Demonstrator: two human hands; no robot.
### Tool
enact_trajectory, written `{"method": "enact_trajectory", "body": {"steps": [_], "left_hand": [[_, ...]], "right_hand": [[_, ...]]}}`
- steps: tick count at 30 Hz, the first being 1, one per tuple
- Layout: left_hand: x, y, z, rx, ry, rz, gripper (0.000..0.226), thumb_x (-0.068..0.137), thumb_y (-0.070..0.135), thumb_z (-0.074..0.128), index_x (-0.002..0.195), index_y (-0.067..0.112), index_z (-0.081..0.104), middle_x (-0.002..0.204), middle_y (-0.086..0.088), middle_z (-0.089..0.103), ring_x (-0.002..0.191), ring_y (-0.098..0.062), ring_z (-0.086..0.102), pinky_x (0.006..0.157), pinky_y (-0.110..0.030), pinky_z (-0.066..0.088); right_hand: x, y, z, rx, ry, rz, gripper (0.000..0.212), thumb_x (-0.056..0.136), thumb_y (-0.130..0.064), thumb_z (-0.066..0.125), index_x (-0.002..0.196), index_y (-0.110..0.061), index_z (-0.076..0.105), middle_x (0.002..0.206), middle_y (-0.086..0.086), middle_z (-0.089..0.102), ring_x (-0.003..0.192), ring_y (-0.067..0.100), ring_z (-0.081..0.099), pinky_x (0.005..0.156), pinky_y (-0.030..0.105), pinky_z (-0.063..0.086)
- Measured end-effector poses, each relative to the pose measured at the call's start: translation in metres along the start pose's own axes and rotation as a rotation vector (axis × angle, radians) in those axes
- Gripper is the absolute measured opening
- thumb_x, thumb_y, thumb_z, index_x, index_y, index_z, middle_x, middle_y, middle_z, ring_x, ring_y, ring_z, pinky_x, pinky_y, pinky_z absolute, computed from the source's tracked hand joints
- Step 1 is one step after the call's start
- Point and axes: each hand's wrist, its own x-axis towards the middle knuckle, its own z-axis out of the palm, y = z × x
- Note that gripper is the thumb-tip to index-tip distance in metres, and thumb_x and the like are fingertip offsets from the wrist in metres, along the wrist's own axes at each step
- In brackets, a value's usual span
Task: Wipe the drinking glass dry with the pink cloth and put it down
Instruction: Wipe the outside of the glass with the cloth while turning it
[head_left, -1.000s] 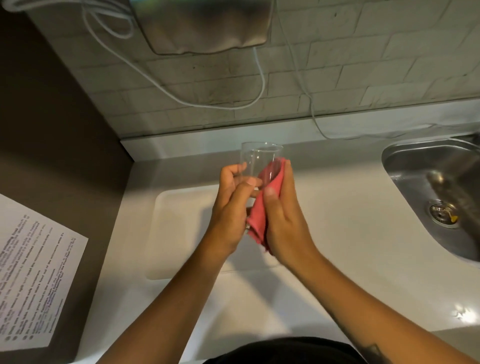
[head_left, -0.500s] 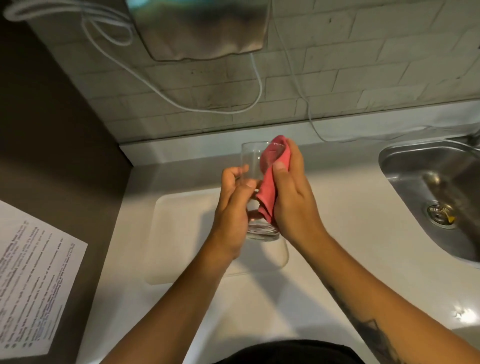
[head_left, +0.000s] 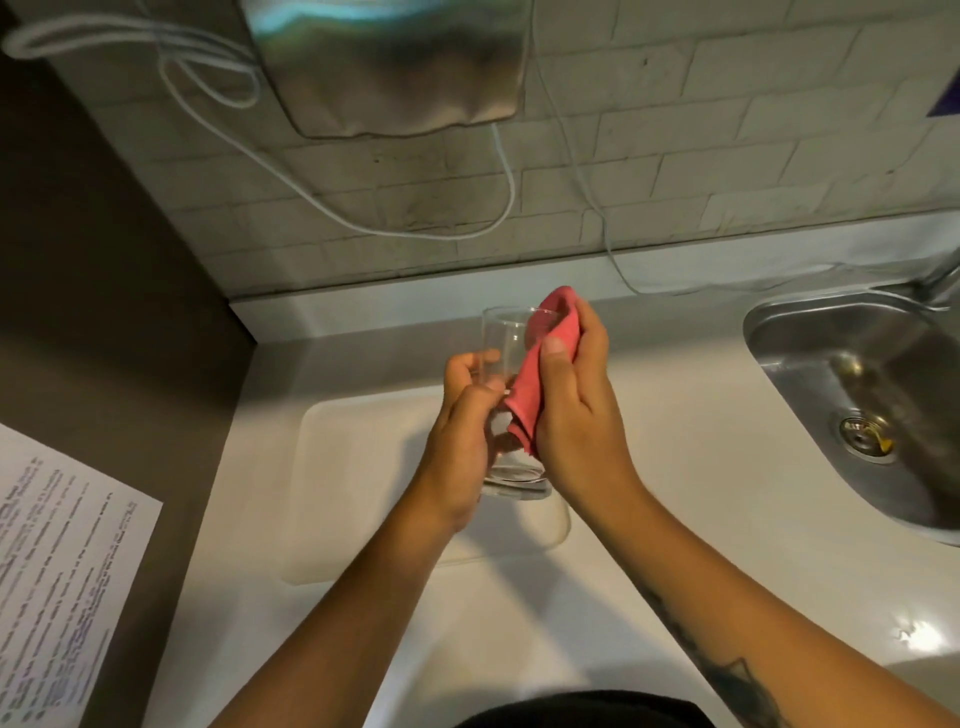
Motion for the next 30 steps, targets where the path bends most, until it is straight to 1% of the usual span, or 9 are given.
{"method": "enact_trajectory", "body": {"steps": [3,6,10,13,17,19,23,26,30], "left_hand": [[-0.006,-0.003,0.006,0.217,0.08,0.062,0.054,0.079,0.063,0.061,0.123,0.036,0.045,0.126,-0.012,0.061,0.094,-0.011,0.068,0.079,-0.044,0.064],[-0.016,-0.004,0.005,0.379,0.158,0.106,0.063,0.079,0.074,0.059,0.131,0.04,0.047,0.128,0.005,0.062,0.107,-0.015,0.072,0.095,-0.052,0.063],[-0.02,-0.004,0.002,0.433,0.178,0.086,0.052,0.084,0.068,0.06,0.128,0.044,0.049,0.129,0.008,0.067,0.108,-0.012,0.073,0.097,-0.042,0.063],[-0.02,-0.004,0.0,0.329,0.238,0.085,0.038,0.084,0.069,0.06,0.114,0.046,0.058,0.114,0.011,0.073,0.097,-0.001,0.074,0.084,-0.032,0.063],[-0.016,0.006,-0.01,0.241,0.206,0.102,0.06,0.082,0.076,0.057,0.126,0.035,0.061,0.122,0.009,0.073,0.11,-0.009,0.077,0.084,-0.031,0.066],[-0.016,0.009,-0.01,0.2,0.158,0.114,0.053,0.085,0.071,0.06,0.126,0.038,0.061,0.125,0.008,0.072,0.109,-0.008,0.077,0.078,-0.024,0.063],[-0.02,0.002,-0.005,0.125,0.105,0.093,0.048,0.085,0.064,0.065,0.122,0.033,0.062,0.112,0.006,0.076,0.098,-0.01,0.076,0.07,-0.023,0.059],[-0.019,0.003,-0.003,0.097,0.127,0.12,0.052,0.086,0.062,0.062,0.122,0.025,0.061,0.108,0.002,0.076,0.097,-0.015,0.075,0.071,-0.025,0.06],[-0.012,0.014,-0.008,0.118,0.127,0.162,0.061,0.086,0.062,0.06,0.129,0.018,0.058,0.108,0.007,0.076,0.097,-0.014,0.076,0.075,-0.028,0.062]], "right_hand": [[0.005,0.007,-0.002,0.043,0.029,0.079,0.045,0.117,-0.029,0.039,0.162,-0.024,0.029,0.134,-0.001,0.063,0.104,0.001,0.074,0.082,0.025,0.065],[0.008,0.012,-0.001,0.06,0.039,0.113,0.04,0.117,-0.029,0.039,0.157,-0.025,0.034,0.121,-0.009,0.064,0.086,-0.012,0.072,0.065,0.01,0.056],[-0.001,0.015,0.002,0.051,-0.004,0.092,0.047,0.117,-0.038,0.035,0.164,-0.032,0.032,0.153,-0.008,0.055,0.126,-0.007,0.061,0.095,0.006,0.054],[-0.022,0.018,0.005,0.043,-0.129,0.04,0.056,0.118,-0.036,0.032,0.172,-0.031,0.016,0.171,-0.018,0.036,0.154,-0.001,0.043,0.127,0.026,0.04],[-0.059,0.027,0.012,-0.058,-0.226,-0.109,0.062,0.115,-0.022,0.034,0.169,-0.027,0.004,0.155,-0.054,0.023,0.146,-0.027,0.028,0.116,0.0,0.026],[-0.054,0.022,0.011,-0.065,-0.194,-0.118,0.058,0.115,-0.022,0.035,0.168,-0.027,0.012,0.16,-0.037,0.032,0.148,-0.017,0.036,0.12,0.009,0.031],[-0.014,0.005,0.002,0.051,-0.082,-0.012,0.046,0.116,-0.035,0.033,0.162,-0.03,0.035,0.158,0.002,0.056,0.145,0.019,0.058,0.122,0.048,0.046],[-0.017,0.003,0.001,0.048,-0.127,-0.005,0.063,0.11,-0.046,0.032,0.17,-0.03,0.021,0.169,-0.001,0.045,0.153,0.024,0.05,0.125,0.055,0.043],[-0.052,0.019,0.009,-0.001,-0.177,-0.063,0.062,0.111,-0.035,0.033,0.171,-0.028,0.017,0.17,-0.011,0.039,0.156,0.007,0.042,0.13,0.045,0.037]]}}
